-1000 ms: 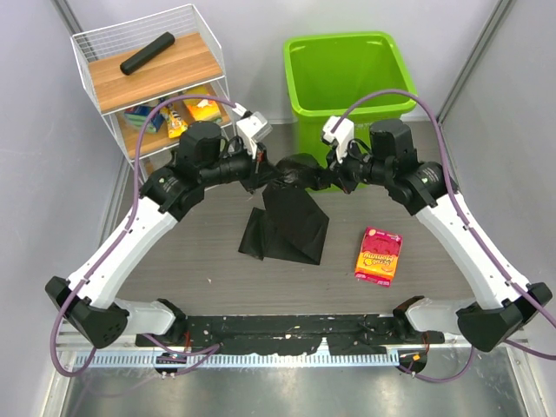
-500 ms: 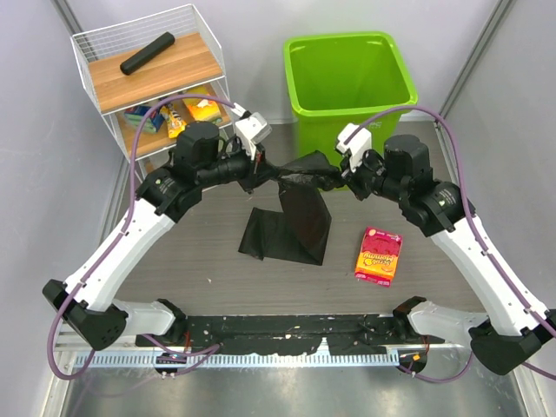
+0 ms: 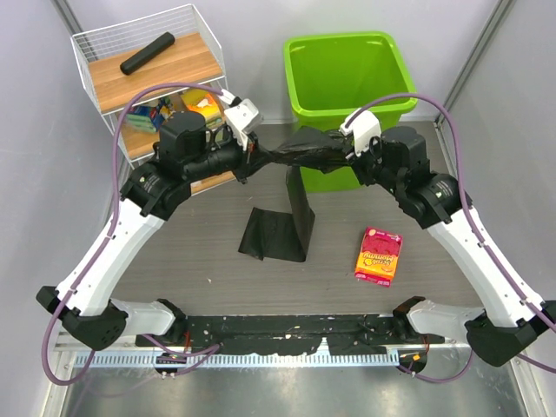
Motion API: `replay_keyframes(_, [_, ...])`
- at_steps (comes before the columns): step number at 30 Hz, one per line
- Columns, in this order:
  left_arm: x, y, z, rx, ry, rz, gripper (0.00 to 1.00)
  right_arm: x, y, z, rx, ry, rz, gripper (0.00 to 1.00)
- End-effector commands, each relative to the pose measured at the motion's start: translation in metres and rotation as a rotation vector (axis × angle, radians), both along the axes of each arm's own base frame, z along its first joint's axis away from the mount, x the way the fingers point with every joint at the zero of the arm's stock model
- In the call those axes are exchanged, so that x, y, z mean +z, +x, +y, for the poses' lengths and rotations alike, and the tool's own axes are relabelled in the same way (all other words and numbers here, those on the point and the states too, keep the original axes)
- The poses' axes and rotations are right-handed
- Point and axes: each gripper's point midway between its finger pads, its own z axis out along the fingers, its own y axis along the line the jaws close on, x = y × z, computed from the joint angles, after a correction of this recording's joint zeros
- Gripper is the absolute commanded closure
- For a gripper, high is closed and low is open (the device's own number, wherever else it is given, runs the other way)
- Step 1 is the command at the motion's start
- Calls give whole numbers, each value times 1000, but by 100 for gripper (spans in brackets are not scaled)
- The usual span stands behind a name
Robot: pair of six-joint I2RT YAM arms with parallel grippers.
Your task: Put the trash bags into the trash bin
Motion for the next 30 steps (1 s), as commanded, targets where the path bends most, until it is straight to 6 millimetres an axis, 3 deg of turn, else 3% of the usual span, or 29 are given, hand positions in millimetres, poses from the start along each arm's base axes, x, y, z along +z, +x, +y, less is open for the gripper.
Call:
replay_keyframes(1, [40, 1, 23, 96, -30, -106, 100, -3, 8, -35, -172, -89, -5, 61])
replay_keyframes(3, [50, 10, 33, 180, -53, -126, 100, -10, 6, -35, -172, -96, 21, 67])
replay_keyframes(4, [54, 15, 38, 221, -65, -135, 100, -18, 3, -34, -159, -104, 48, 75])
replay_keyframes(5, [63, 26, 48, 306, -80, -157, 100, -30, -3, -27, -119, -90, 93, 91])
replay_keyframes(7, [72, 38, 62, 412, -97, -178, 100, -43, -11, -21, -82, -78, 141, 99])
replay_keyframes(10, [86, 46, 74, 496, -118, -206, 100, -67, -29, -7, 41, -69, 219, 99])
replay_keyframes(13, [90, 42, 67, 454, -117, -211, 100, -78, -57, 8, 199, -59, 299, 99])
replay_keyframes(16, [91, 38, 63, 419, -122, -205, 100, -70, -84, 27, 387, -29, 349, 91])
replay_keyframes(19, [92, 34, 60, 393, -120, -206, 100, -55, -94, 30, 432, -7, 339, 69])
replay_keyframes(24, [81, 29, 49, 320, -102, -187, 100, -11, -85, 33, 408, 54, 207, 46])
replay_keyframes(27, [75, 23, 42, 271, -100, -169, 100, 21, -81, 41, 397, 153, 134, 41])
replay_keyframes(30, [73, 20, 38, 246, -105, -157, 100, 32, -70, 56, 401, 227, 134, 39])
